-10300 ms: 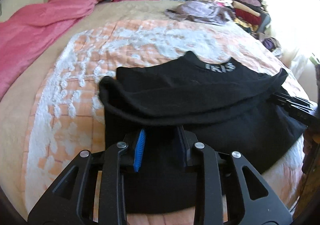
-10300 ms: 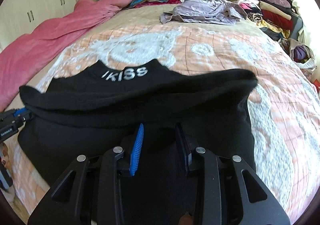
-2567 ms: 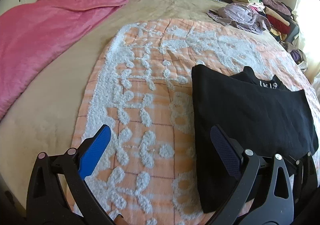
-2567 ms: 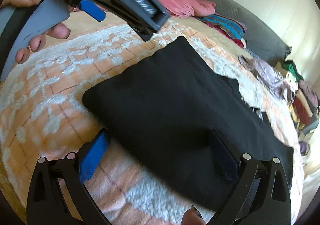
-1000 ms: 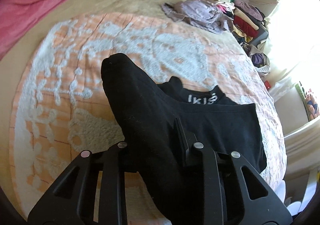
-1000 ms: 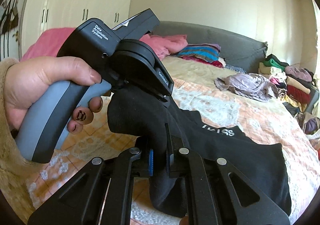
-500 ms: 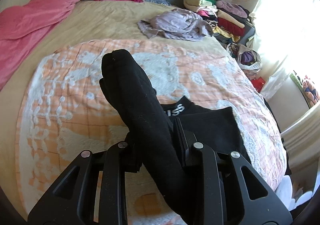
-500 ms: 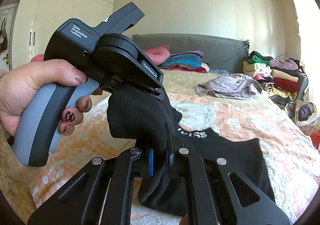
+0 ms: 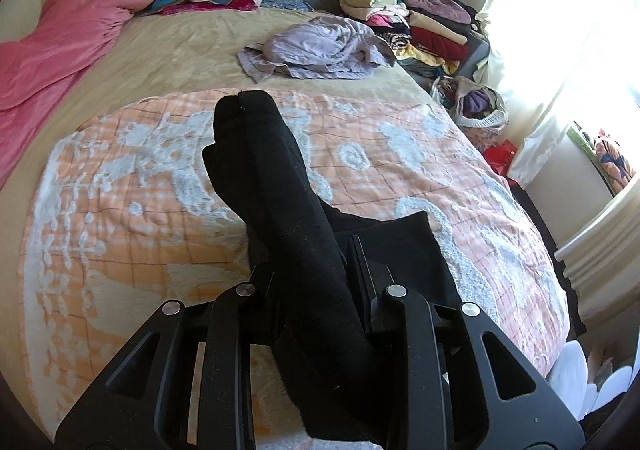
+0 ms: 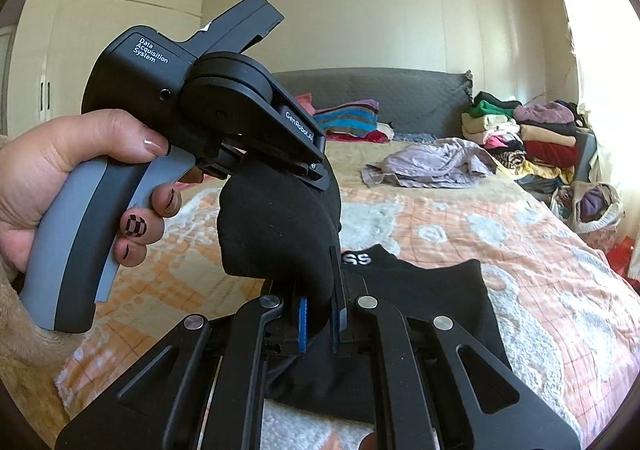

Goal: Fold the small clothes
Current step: 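Lift the gripped side with both tools and fold it over the other half, then lower the folded half onto the shirt and open both tools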

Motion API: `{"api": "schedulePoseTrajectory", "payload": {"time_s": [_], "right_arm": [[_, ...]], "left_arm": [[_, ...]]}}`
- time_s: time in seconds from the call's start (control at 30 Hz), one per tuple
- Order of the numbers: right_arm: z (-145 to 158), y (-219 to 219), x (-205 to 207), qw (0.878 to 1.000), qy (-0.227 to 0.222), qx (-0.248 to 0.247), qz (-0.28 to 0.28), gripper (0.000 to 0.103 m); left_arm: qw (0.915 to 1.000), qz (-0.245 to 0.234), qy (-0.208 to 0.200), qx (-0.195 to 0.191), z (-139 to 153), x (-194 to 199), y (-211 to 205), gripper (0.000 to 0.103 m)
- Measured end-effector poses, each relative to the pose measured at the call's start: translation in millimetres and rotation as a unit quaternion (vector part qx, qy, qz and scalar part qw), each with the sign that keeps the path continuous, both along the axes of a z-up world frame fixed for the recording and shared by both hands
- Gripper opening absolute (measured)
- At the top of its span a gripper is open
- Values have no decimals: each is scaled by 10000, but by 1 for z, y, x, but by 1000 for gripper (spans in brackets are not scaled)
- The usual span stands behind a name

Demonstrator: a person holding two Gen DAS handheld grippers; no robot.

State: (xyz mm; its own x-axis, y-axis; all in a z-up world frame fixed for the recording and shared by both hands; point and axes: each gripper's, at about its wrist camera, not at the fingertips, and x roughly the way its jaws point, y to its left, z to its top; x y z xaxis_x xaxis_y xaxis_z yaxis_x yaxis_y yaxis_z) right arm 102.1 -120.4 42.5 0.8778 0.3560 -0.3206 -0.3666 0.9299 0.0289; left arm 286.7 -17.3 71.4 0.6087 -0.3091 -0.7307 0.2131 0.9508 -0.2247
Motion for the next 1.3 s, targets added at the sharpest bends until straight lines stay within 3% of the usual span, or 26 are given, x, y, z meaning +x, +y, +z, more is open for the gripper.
{"api": "schedulePoseTrajectory", "payload": {"time_s": [0.77, 1.3], "right_arm": [[-27, -43, 4, 9966, 589, 410, -416, 7], [-57, -74, 17, 9868, 1265, 779, -650, 8]], "left_arm": [[9985, -366, 266, 309, -23, 9, -61, 23], [9940, -729, 708, 408, -62, 30, -111, 29]]}}
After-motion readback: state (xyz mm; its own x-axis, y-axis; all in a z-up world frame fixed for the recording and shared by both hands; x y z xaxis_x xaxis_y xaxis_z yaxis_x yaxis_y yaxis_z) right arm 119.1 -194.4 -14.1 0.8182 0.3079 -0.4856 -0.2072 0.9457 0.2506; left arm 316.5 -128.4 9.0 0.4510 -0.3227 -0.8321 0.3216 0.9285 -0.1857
